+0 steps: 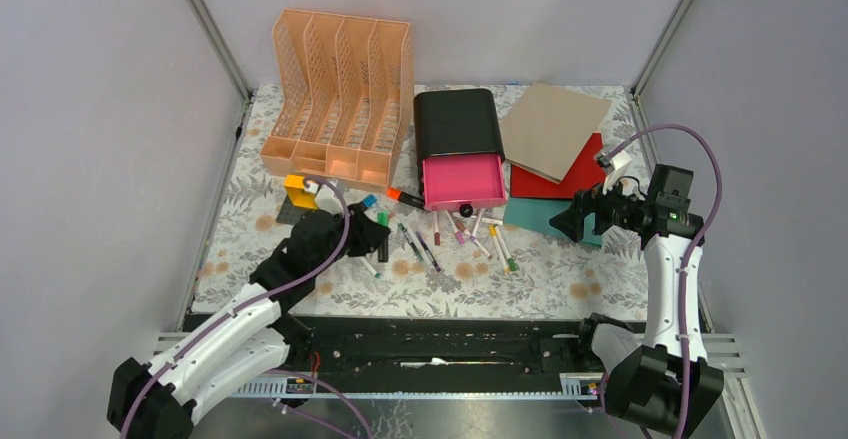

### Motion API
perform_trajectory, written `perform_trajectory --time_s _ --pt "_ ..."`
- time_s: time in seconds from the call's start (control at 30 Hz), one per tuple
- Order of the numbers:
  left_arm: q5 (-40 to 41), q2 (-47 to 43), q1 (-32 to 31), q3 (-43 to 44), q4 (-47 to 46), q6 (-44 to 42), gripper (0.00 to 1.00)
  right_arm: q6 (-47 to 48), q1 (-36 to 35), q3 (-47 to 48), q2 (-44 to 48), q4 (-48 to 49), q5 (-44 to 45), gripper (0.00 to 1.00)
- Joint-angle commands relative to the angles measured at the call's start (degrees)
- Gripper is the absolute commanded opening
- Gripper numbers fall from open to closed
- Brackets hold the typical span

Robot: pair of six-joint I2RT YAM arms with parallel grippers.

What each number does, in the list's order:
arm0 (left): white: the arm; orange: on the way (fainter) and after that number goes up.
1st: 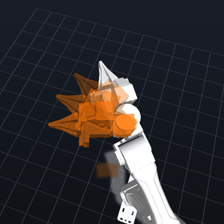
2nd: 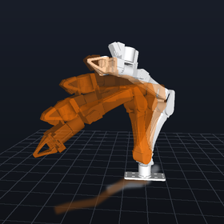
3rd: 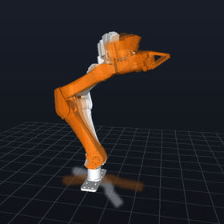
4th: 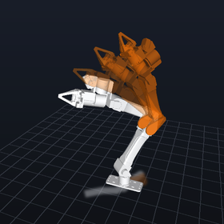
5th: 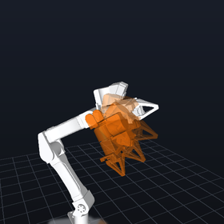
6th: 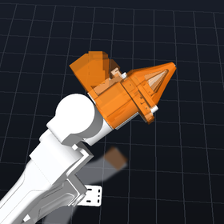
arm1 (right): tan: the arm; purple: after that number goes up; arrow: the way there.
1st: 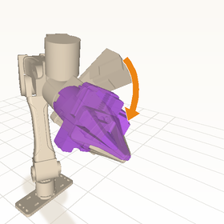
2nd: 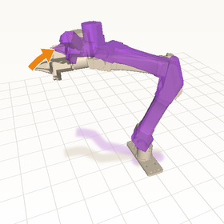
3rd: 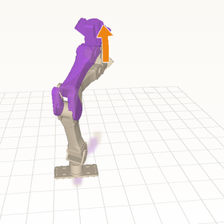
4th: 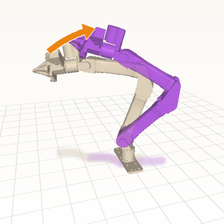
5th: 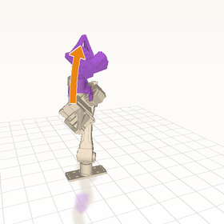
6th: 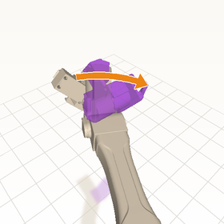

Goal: Organize the desk
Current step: Place the stationery in the drawer.

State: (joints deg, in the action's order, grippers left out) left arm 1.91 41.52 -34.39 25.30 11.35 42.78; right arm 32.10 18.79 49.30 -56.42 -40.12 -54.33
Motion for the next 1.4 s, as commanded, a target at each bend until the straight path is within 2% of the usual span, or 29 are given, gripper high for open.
perform_trajectory --time_s 0.0,0.2,0.3,0.47,0.63,0.9,0.93,1.1,1.37 --pt "-12.5 3.2 0.0 4.2 -22.7 -10.2 0.00 1.1 -0.2 0.6 1.0 -0.7 -2.1 1.00" --pt "-24.1 14.3 -0.5 14.8 -30.1 -17.9 0.00 1.2 -0.2 0.5 1.1 -0.7 -2.0 1.00" --pt "-25.8 20.1 -2.3 20.1 -30.8 -22.5 0.00 1.2 -0.2 0.5 1.1 -0.8 -2.0 1.00" --pt "-19.7 29.2 -8.6 30.4 -26.0 -34.8 0.01 1.3 -0.2 0.5 1.0 -0.7 -2.2 1.00" --pt "-11.9 39.4 -12.2 40.3 -19.5 -45.8 0.05 1.3 -0.2 0.5 1.1 -0.8 -2.2 1.00" --pt "-3.6 49.1 -13.2 47.0 -15.0 -53.2 0.13 1.3 -0.2 0.5 1.1 -0.7 -2.3 1.00" --pt "-2.9 49.7 -13.2 47.0 -15.3 -53.2 0.17 1.3 -0.1 0.5 1.1 -0.7 -2.3 1.00" --pt "-0.5 50.9 -13.4 47.0 -16.9 -51.6 0.51 1.3 -0.2 0.5 1.0 -0.8 -2.4 1.00" --pt "1.9 44.6 -13.4 45.7 -20.2 -44.8 0.85 1.3 -0.2 0.5 1.2 -0.7 -2.6 1.00"
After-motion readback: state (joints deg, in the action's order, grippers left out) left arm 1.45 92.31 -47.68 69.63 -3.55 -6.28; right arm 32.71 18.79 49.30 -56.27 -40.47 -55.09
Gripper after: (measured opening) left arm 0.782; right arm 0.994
